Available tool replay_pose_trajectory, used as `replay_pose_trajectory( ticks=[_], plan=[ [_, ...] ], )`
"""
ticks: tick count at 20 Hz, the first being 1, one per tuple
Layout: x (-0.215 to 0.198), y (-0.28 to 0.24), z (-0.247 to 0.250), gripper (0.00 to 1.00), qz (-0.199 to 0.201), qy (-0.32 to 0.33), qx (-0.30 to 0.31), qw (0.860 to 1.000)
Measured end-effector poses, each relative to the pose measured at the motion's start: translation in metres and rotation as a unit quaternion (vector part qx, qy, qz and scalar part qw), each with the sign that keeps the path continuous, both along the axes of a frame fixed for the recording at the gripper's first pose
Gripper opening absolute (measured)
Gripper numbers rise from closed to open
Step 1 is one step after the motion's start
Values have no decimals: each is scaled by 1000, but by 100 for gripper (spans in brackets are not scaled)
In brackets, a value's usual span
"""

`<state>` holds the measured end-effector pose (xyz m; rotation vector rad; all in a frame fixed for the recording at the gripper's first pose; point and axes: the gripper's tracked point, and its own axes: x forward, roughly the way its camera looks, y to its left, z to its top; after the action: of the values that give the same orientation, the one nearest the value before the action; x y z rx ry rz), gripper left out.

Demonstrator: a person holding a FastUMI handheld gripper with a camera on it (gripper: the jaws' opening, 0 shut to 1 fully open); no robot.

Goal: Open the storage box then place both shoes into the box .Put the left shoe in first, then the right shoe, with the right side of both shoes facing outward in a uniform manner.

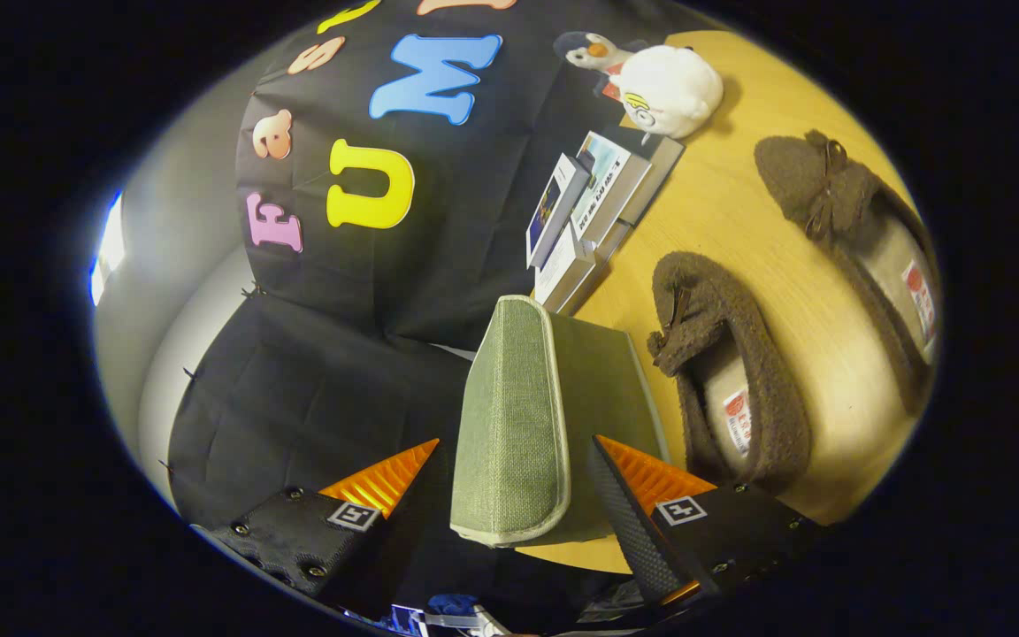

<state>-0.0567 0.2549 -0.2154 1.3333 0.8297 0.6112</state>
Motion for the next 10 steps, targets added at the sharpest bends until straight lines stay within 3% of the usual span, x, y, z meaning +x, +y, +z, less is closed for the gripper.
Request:
replay_pose_trajectory(
  ticks=[10],
  plan=[
    [-11,30,-14,97,21,71,90,993]
  ],
)
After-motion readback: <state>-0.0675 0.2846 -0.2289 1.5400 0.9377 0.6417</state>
